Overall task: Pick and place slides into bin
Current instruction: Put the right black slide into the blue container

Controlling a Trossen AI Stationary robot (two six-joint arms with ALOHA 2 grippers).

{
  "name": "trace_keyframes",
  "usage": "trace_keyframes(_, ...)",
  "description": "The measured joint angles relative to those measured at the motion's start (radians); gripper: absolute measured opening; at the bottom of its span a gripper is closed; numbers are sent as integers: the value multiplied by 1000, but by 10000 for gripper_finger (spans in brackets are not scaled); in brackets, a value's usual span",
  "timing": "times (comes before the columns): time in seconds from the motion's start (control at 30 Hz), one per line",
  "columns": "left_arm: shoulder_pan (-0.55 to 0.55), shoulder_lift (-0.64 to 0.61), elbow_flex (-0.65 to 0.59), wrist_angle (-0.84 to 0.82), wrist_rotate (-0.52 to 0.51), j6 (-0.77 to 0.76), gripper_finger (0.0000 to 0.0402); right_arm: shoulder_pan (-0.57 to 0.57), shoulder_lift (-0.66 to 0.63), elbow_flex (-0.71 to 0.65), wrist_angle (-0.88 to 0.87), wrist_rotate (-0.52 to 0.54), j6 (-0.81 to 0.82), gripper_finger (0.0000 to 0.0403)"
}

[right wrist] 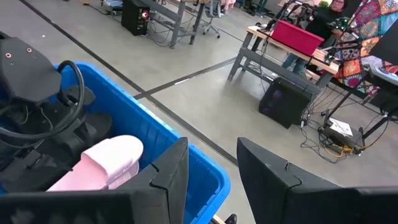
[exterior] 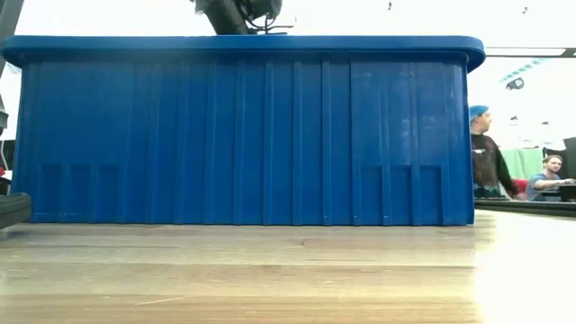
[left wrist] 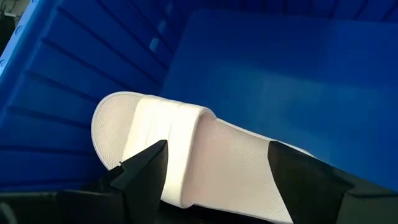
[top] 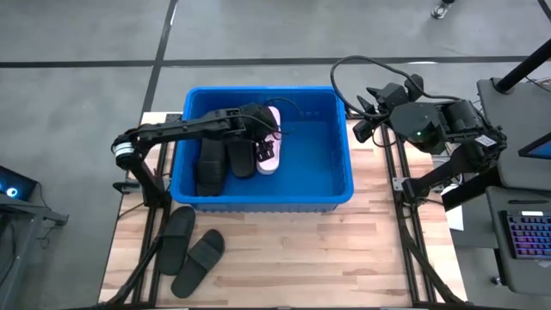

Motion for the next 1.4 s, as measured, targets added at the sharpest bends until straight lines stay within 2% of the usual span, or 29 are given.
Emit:
trace_keyframes(0.33,0,-5,0,-2,5,0,261,0,0,0,1,0,14,127)
trace_keyframes(0.67,-1,-30,2,-3,189,-3,261,0,0,0,2,0,17,127)
trace_keyframes(0.93,-1,-125,2,-3,215,-1,261,0,0,0,2,0,17,127)
trace_keyframes(1.2,-2,-235,1,-48,344,-3,261,0,0,0,1,0,9,127)
trace_keyframes(1.4,-2,-302,-7,-58,360,-3,261,0,0,0,1,0,9,127)
